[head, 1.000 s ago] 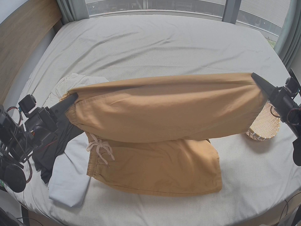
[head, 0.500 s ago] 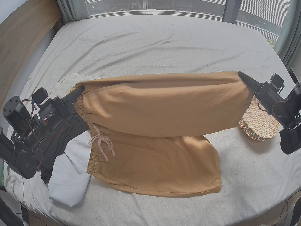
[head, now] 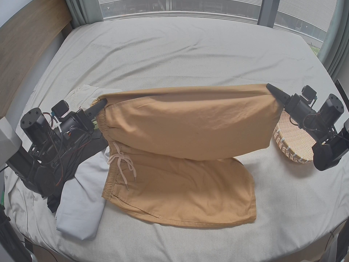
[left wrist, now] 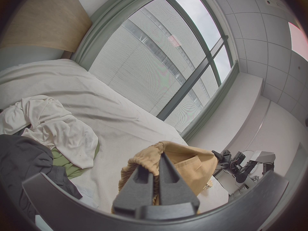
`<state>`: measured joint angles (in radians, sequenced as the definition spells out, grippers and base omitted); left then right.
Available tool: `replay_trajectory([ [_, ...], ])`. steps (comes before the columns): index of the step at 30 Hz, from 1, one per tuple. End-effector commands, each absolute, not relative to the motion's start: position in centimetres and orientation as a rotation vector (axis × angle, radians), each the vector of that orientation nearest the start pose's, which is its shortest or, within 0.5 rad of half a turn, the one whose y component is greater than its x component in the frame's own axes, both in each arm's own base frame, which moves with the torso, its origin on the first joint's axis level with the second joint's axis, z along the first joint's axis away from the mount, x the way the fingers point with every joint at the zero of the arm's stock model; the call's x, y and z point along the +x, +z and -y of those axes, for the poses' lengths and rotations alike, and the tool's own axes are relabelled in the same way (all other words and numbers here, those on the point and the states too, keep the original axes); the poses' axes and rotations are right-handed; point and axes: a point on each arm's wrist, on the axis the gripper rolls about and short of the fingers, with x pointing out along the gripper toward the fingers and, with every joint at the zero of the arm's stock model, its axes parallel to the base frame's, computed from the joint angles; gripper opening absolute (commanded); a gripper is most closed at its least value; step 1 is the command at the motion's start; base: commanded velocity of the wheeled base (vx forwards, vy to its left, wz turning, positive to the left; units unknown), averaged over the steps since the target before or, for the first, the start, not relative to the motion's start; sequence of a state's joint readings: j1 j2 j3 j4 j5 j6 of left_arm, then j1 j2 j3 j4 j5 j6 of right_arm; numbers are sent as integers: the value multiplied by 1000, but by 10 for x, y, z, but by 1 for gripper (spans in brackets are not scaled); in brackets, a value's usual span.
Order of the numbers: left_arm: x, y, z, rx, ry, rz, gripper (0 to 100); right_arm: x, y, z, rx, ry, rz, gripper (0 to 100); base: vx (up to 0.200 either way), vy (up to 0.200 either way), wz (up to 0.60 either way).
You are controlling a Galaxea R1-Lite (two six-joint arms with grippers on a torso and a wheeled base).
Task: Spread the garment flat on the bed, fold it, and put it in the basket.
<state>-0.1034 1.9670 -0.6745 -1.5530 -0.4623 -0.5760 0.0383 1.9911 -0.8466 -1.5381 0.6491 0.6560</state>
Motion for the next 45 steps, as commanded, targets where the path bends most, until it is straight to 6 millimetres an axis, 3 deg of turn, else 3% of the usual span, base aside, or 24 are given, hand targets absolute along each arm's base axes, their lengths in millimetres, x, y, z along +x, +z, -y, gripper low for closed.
replay_trajectory([
  [1, 342, 146, 46, -515, -613, 78, 0, 367, 172, -28, 508, 770, 128, 0, 0, 0, 0],
  [10, 364, 141, 49, -516, -618, 102, 0, 387, 173, -28, 503, 783, 164, 0, 0, 0, 0],
  [31, 393, 136, 51, -528, -628, 138, 0, 438, 150, -27, 501, 777, 173, 0, 0, 0, 0],
  [38, 401, 129, 52, -529, -627, 134, 0, 442, 154, -28, 500, 783, 181, 0, 0, 0, 0],
  [39, 402, 128, 52, -531, -628, 130, 100, 442, 154, -28, 500, 783, 179, 0, 0, 0, 0],
  [41, 402, 127, 52, -531, -628, 128, 100, 443, 156, -28, 500, 783, 179, 0, 0, 0, 0],
  [42, 403, 125, 52, -532, -627, 122, 100, 445, 157, -28, 501, 781, 178, 100, 0, 0, 0],
  [45, 405, 122, 53, -540, -624, 118, 100, 447, 162, -28, 499, 778, 194, 100, 0, 0, 0],
])
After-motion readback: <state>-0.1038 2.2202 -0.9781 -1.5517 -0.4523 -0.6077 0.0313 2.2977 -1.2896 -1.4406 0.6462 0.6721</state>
